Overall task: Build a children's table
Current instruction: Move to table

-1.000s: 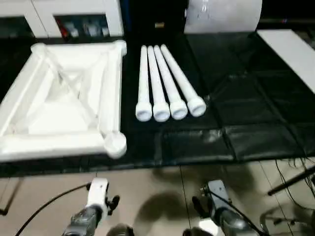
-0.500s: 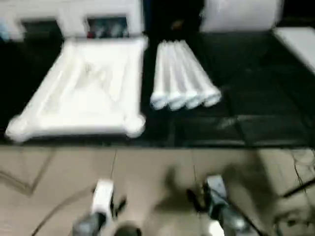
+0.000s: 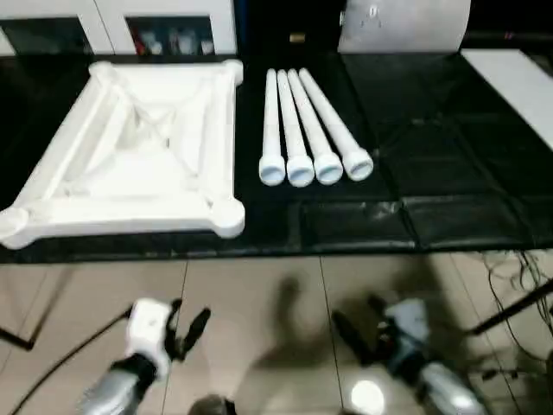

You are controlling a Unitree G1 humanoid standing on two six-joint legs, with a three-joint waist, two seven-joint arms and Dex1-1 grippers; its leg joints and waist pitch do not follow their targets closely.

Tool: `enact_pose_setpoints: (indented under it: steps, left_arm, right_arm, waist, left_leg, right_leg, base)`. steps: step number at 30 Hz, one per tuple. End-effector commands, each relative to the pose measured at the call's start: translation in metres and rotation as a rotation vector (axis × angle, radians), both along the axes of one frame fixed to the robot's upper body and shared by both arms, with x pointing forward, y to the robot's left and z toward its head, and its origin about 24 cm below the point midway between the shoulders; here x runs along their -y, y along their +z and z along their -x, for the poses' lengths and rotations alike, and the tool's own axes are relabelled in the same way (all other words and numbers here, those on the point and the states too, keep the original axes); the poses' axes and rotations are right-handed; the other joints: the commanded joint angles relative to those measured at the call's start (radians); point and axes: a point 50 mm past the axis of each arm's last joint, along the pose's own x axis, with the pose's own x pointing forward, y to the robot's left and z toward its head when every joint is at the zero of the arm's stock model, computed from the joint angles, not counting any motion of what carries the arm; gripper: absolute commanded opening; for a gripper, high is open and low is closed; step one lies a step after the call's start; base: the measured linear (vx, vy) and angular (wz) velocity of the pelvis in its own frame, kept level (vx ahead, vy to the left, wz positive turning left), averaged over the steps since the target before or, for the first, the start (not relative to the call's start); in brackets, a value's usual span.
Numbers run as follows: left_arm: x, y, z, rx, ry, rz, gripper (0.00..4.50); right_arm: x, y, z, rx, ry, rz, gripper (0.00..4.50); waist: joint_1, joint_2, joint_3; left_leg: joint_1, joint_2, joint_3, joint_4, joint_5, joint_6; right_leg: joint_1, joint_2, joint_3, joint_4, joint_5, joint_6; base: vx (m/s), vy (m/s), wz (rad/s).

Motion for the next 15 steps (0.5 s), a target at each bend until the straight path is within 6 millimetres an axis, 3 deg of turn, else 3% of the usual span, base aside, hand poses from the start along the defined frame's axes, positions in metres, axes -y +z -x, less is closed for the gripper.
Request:
enact_pose_setpoints:
  steps: [1,4,5,6,8,9,12,15]
  left_arm:
    - [0.005,0.012,-0.003,0.025,-0.033,0.048,3.17]
    - [0.011,0.044,0.009,0.107,-0.096,0.078,3.17]
    - [0.012,0.05,0.011,0.123,-0.104,0.081,3.17]
    - [0.013,0.06,0.013,0.145,-0.113,0.087,3.17]
    - [0.013,0.067,0.014,0.153,-0.11,0.096,3.17]
    - [0.015,0.085,0.012,0.192,-0.119,0.092,3.17]
    - [0.016,0.114,-0.008,0.264,-0.067,0.081,3.17]
    - [0.016,0.127,-0.029,0.305,0.009,0.051,3.17]
  right_arm:
    - [-0.002,0.011,-0.003,0.014,0.016,-0.038,4.5]
    - [-0.001,0.048,0.001,0.105,0.041,-0.046,4.5]
    - [-0.001,0.054,0.001,0.132,0.043,-0.039,4.5]
    - [0.0,0.065,0.001,0.173,0.031,-0.018,4.5]
    - [0.004,0.073,-0.002,0.186,-0.011,0.017,4.5]
    - [0.008,0.088,-0.008,0.233,-0.068,0.118,4.5]
    - [0.01,0.114,-0.021,0.31,-0.176,0.175,4.5]
    - [0.006,0.126,-0.028,0.323,-0.226,0.167,4.5]
  waist:
    - [0.002,-0.002,-0.035]
    - [0.005,-0.001,-0.039]
    - [0.007,-0.009,-0.04]
    - [0.007,-0.002,-0.045]
    - [0.002,-0.005,-0.043]
    - [0.002,-0.007,-0.045]
    - [0.002,-0.006,-0.052]
    - [0.001,-0.003,-0.058]
  left_leg:
    - [0.016,0.036,-0.006,-0.098,-0.229,0.098]
    - [0.016,0.033,-0.004,-0.094,-0.195,0.083]
    - [0.015,0.033,-0.005,-0.094,-0.171,0.084]
    - [0.017,0.029,-0.005,-0.089,-0.138,0.085]
    - [0.019,0.024,-0.002,-0.089,-0.119,0.073]
    - [0.021,0.022,-0.001,-0.089,-0.105,0.053]
    - [0.03,0.016,0.002,-0.087,-0.107,0.012]
    - [0.031,0.011,0.001,-0.084,-0.09,-0.022]
  right_leg:
    - [0.016,-0.037,0.031,-0.088,0.035,-0.202]
    - [0.016,-0.034,0.033,-0.089,0.066,-0.179]
    - [0.02,-0.03,0.03,-0.089,0.113,-0.16]
    - [0.019,-0.026,0.028,-0.083,0.168,-0.149]
    - [0.016,-0.022,0.028,-0.083,0.194,-0.139]
    - [0.017,-0.018,0.027,-0.081,0.195,-0.136]
    - [0.014,-0.017,0.029,-0.082,0.163,-0.128]
    - [0.018,-0.015,0.031,-0.079,0.162,-0.098]
  base:
    - [0.0,0.0,0.0]
    - [0.0,0.0,0.0]
    - [0.0,0.0,0.0]
    - [0.0,0.0,0.0]
    - [0.0,0.0,0.0]
    - [0.0,0.0,0.0]
    - [0.0,0.0,0.0]
    - [0.0,0.0,0.0]
